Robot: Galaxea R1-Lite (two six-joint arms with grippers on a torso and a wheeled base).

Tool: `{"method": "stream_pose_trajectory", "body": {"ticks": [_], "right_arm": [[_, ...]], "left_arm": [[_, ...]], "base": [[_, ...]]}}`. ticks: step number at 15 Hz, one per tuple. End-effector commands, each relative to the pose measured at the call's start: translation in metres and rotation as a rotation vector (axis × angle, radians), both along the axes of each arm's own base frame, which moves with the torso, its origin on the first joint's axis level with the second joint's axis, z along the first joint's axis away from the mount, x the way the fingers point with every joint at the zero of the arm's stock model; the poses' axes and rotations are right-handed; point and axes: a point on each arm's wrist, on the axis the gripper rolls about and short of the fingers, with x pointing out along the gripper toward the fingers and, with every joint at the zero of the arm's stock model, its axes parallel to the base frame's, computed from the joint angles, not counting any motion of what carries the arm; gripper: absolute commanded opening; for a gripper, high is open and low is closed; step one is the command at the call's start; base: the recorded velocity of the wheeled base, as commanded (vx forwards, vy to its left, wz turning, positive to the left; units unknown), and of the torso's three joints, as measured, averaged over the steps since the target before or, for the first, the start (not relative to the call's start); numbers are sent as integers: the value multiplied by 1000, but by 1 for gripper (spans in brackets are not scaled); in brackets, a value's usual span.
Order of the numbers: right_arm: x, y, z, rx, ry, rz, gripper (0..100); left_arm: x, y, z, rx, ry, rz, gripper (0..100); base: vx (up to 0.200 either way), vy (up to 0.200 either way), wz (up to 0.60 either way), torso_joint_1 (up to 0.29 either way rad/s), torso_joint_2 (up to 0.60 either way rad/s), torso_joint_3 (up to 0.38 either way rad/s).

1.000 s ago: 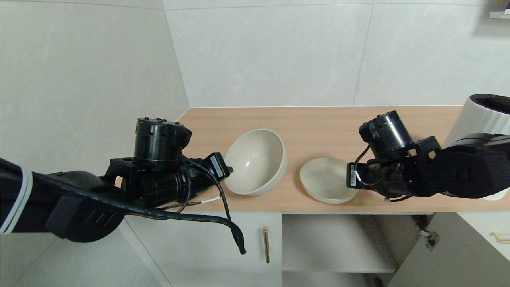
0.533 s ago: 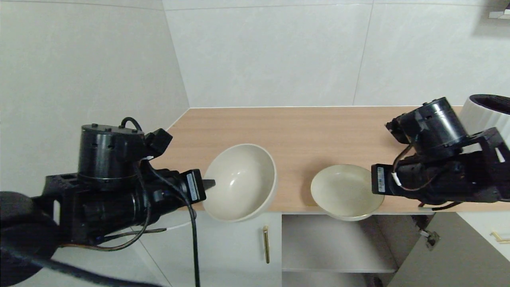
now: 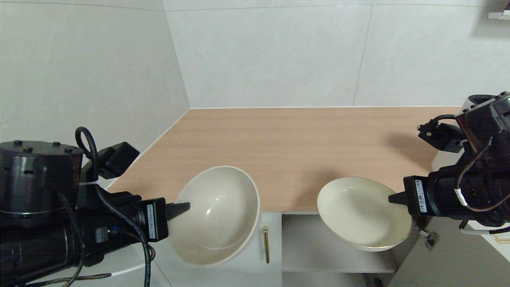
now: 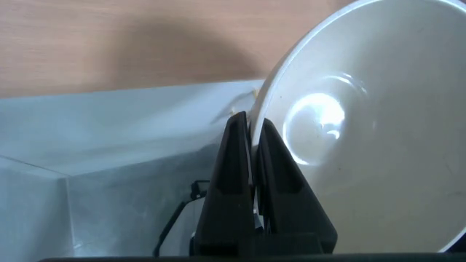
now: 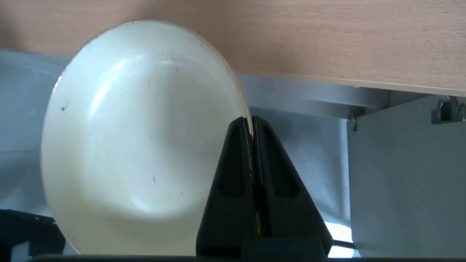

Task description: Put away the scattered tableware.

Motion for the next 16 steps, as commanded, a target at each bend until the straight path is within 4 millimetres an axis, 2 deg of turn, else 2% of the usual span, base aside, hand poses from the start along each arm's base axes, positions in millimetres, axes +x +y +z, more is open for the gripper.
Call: {"method": "stream_pose_trajectory", "body": {"ticks": [1, 2, 5, 16], "right_arm": [[-2, 1, 0, 2, -3, 7, 0], [-3, 2, 0, 0, -1, 16, 0], [-3, 3, -6, -19, 4, 34, 0], [1, 6, -16, -19, -18, 40, 0]], "left_arm": [[-2, -4, -3, 7, 12, -22, 0], [-3, -7, -6, 14, 24, -38, 0], [-3, -8, -7, 18, 27, -40, 0], [-2, -10, -14, 35, 47, -51, 0]], "base": [[0, 0, 0, 0, 0, 0], [0, 0, 0, 0, 0, 0], [-200, 0, 0, 7, 2, 1], [0, 0, 0, 0, 0, 0]]}}
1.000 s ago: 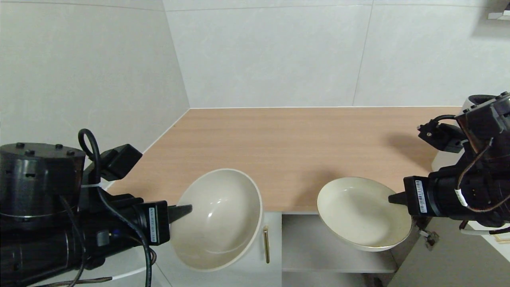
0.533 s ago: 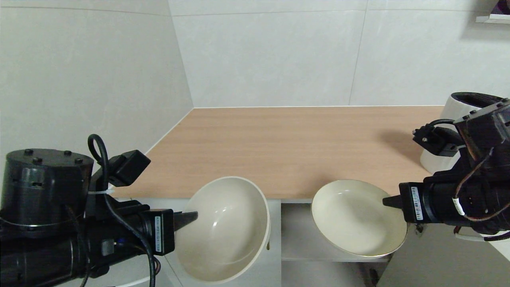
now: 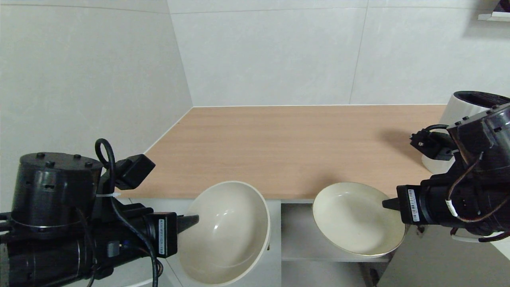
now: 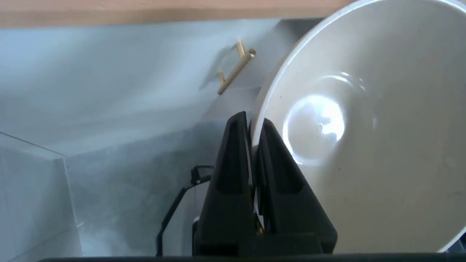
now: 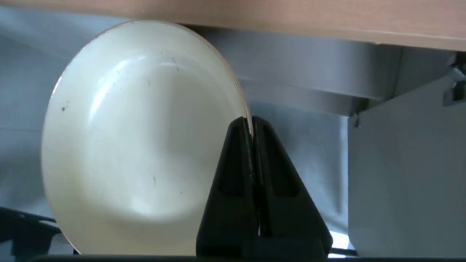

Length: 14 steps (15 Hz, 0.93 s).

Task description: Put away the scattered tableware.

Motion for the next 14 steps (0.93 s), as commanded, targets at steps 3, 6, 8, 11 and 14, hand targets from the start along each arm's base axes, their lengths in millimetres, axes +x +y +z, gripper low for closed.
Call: {"method": "stream_pose_trajectory", "body": {"ticks": [3, 6, 8, 11, 14], "right_arm": [[1, 1, -4, -12, 6, 6, 0], [1, 1, -7, -29, 0, 24, 0], [1, 1, -9, -25, -9, 25, 0], [1, 1, -9, -25, -9, 25, 0], [1, 1, -9, -25, -9, 25, 0]], "left_arm": [[1, -1, -2, 2, 7, 1, 0], [1, -1, -2, 3, 7, 0, 0], [1, -1, -1, 1, 6, 1, 0], [1, -1, -1, 3, 5, 0, 0], [1, -1, -2, 3, 7, 0, 0]], "base": [[0, 0, 0, 0, 0, 0], [0, 0, 0, -38, 81, 45], [0, 0, 0, -156, 388, 222], [0, 0, 0, -173, 435, 261], [0, 0, 0, -54, 142, 89]]}}
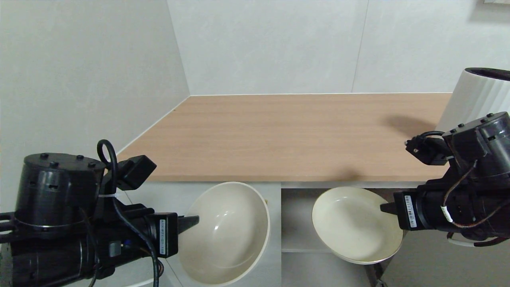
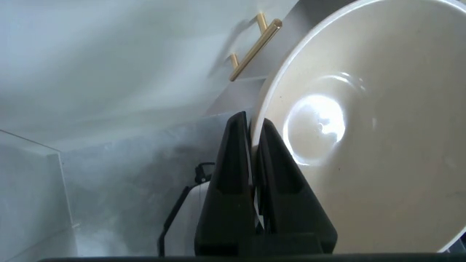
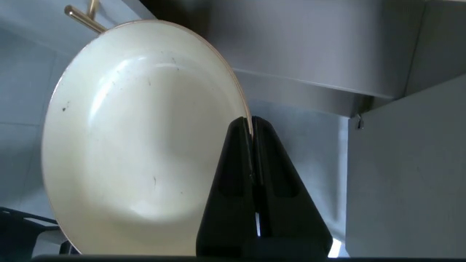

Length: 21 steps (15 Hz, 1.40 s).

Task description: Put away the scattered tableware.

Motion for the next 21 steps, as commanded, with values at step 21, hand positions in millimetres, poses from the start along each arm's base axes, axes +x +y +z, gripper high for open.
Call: {"method": "stream_pose_trajectory", "body": {"ticks": [21], "right_arm": [[4, 2, -8, -20, 27, 1, 0]], "left_arm": [[0, 0, 0, 0, 1, 0, 0]], "base": [[0, 0, 0, -78, 260, 175]]}}
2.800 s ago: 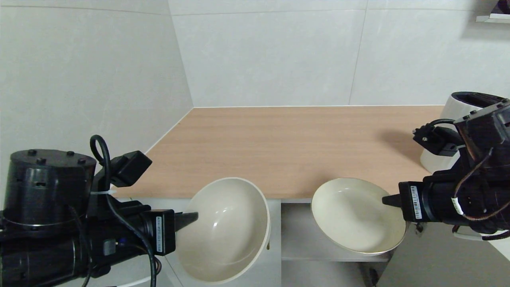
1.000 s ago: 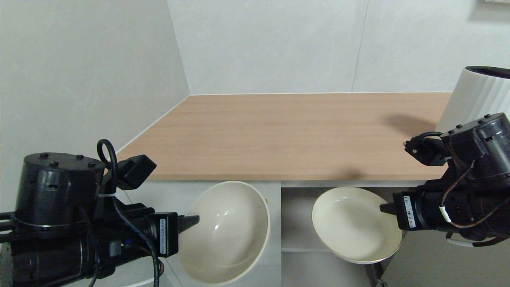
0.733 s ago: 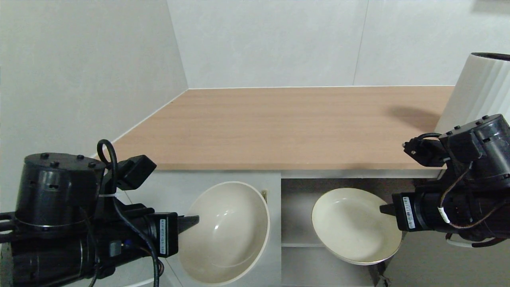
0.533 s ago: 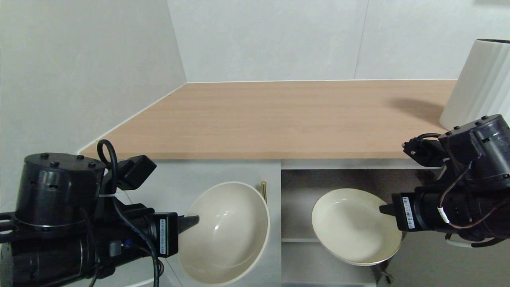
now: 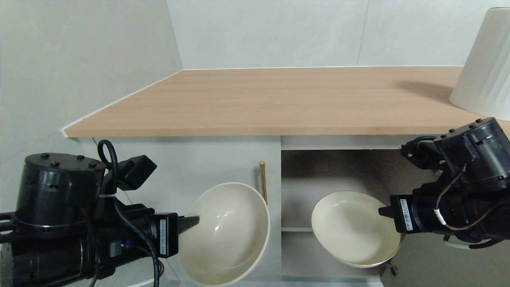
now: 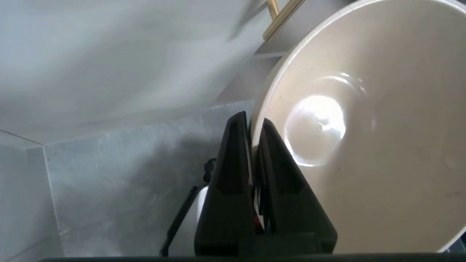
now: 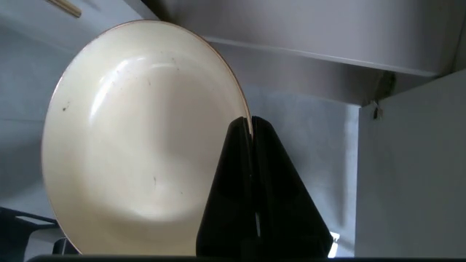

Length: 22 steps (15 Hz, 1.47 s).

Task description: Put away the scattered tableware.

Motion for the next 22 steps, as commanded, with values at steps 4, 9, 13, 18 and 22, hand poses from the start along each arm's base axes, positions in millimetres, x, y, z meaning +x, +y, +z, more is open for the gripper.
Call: {"method": "stream_pose_trajectory", "body": {"ticks": [4, 9, 13, 18, 22], "right_arm": [[-1, 0, -8, -49, 14, 35, 0], [19, 13, -42, -145, 122, 37, 0], [51, 30, -99, -240, 221, -2, 0], [102, 20, -150, -193, 185, -124, 0], [129, 20, -175, -99, 96, -233, 0]], "left_arm": [[0, 0, -1, 1, 2, 0, 0], [0, 0, -1, 2, 4, 0, 0], [0, 0, -2, 3, 6, 0, 0], [1, -1, -4, 7, 15, -2, 0], [1, -1, -4, 7, 15, -2, 0]], "base": [[0, 0, 0, 0, 0, 0], [0, 0, 0, 0, 0, 0], [0, 0, 0, 0, 0, 0], [0, 0, 0, 0, 0, 0], [0, 0, 0, 0, 0, 0]]}}
